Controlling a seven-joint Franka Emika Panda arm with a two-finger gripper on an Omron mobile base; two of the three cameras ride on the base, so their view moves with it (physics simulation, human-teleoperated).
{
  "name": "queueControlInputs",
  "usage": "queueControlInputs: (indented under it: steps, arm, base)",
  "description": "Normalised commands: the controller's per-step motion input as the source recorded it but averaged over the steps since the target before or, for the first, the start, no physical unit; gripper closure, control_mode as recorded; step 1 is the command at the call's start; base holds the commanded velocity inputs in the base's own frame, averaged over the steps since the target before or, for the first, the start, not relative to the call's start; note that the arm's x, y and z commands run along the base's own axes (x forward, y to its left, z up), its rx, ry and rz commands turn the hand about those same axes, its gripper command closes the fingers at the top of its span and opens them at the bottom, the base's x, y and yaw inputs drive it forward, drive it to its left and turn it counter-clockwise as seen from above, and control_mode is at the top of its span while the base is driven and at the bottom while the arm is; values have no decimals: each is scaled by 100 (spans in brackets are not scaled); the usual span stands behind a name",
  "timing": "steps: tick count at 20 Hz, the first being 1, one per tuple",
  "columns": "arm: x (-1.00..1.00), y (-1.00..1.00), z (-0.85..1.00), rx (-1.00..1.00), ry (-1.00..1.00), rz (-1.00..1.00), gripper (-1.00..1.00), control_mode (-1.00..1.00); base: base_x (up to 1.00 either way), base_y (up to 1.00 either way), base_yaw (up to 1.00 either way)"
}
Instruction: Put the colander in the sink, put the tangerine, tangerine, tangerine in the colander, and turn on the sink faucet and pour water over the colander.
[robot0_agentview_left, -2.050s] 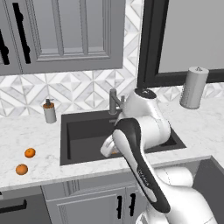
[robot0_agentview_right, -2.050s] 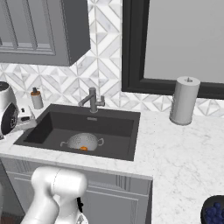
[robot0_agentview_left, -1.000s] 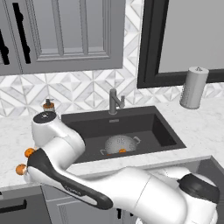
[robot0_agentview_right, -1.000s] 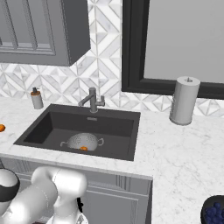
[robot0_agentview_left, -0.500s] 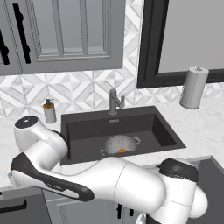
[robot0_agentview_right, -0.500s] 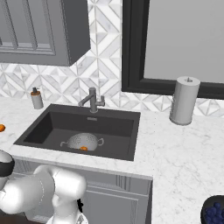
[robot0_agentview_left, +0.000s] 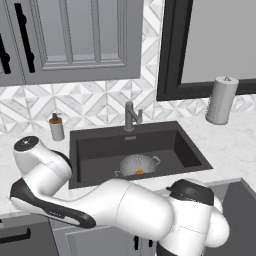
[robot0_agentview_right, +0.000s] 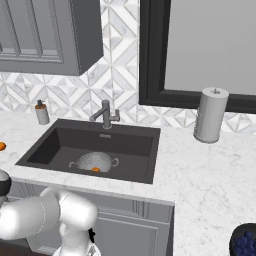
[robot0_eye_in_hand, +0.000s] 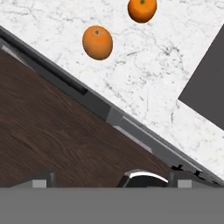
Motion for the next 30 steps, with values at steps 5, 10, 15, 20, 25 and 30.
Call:
queueControlInputs:
  steps: [5,10,15,20,25,30]
  arm:
    - [35,6,-33,0,-3,-2,-100,-100]
    - [16,33,-22,1,0,0,-100,-100]
    - [24,48,-21,0,0,0,-100,-100]
    - [41,35,-8,0,0,-1,-100,-100]
    - [36,27,-18,0,0,-1,-100,-100]
    - [30,22,-32,0,1,-1,-100,-100]
  base:
    - [0,0,0]
    - [0,0,0]
    - [0,0,0]
    - [0,0,0]
    - [0,0,0]
    - [0,0,0]
